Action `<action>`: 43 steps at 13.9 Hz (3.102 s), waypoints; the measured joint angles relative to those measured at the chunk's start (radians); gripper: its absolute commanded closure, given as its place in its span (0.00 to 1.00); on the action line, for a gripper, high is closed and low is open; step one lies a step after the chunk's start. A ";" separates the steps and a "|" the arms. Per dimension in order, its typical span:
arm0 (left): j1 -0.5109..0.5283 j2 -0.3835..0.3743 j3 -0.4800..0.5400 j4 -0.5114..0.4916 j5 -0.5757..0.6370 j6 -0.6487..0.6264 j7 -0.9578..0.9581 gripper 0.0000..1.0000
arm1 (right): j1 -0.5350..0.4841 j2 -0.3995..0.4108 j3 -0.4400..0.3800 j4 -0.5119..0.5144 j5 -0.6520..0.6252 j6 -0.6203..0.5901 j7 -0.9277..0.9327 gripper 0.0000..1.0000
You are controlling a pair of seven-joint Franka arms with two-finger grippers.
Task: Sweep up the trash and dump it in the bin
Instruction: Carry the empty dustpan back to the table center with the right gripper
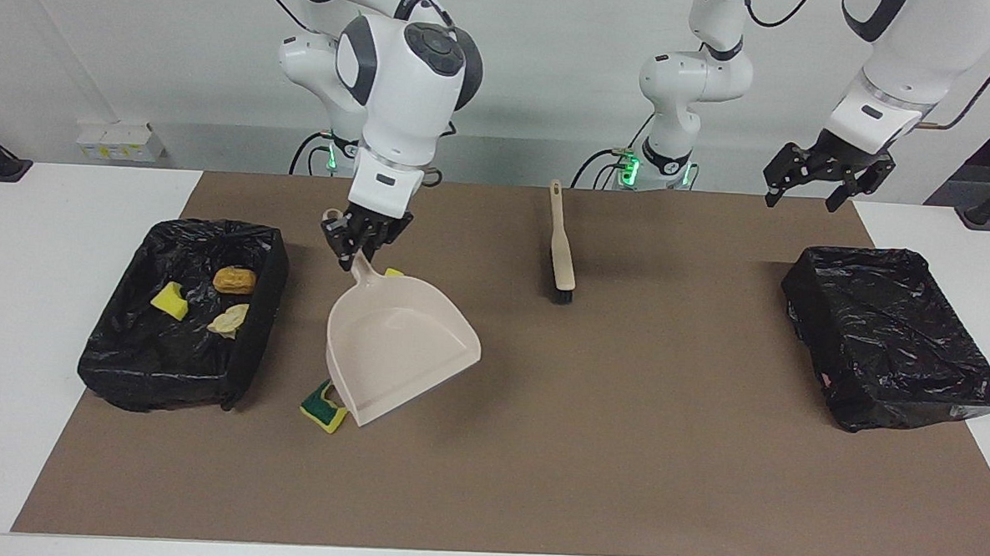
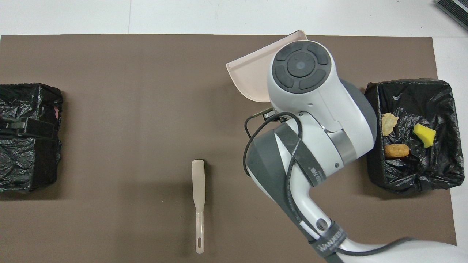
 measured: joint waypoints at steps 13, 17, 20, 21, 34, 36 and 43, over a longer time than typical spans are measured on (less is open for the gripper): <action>-0.003 0.000 -0.013 -0.002 0.000 -0.001 -0.001 0.00 | 0.222 0.473 0.020 0.387 0.185 0.202 0.505 1.00; -0.003 0.000 -0.016 -0.002 0.000 -0.001 -0.001 0.00 | 0.236 0.491 0.040 0.388 0.204 0.220 0.528 1.00; -0.003 0.000 -0.016 -0.002 0.000 -0.001 -0.001 0.00 | 0.224 0.493 0.038 0.388 0.209 0.220 0.521 0.63; -0.003 0.000 -0.016 -0.002 0.000 -0.001 -0.001 0.00 | 0.220 0.493 0.038 0.388 0.209 0.220 0.507 0.54; -0.004 0.000 -0.018 -0.004 0.000 -0.001 -0.001 0.00 | 0.138 0.241 0.040 0.354 0.294 0.055 0.493 0.00; -0.009 -0.001 -0.020 -0.005 0.000 -0.001 -0.001 0.00 | 0.154 0.157 0.044 0.224 0.297 0.061 0.508 0.00; -0.021 -0.002 -0.022 -0.010 0.000 0.000 -0.002 0.00 | 0.289 -0.084 0.053 -0.362 0.301 0.360 0.581 0.00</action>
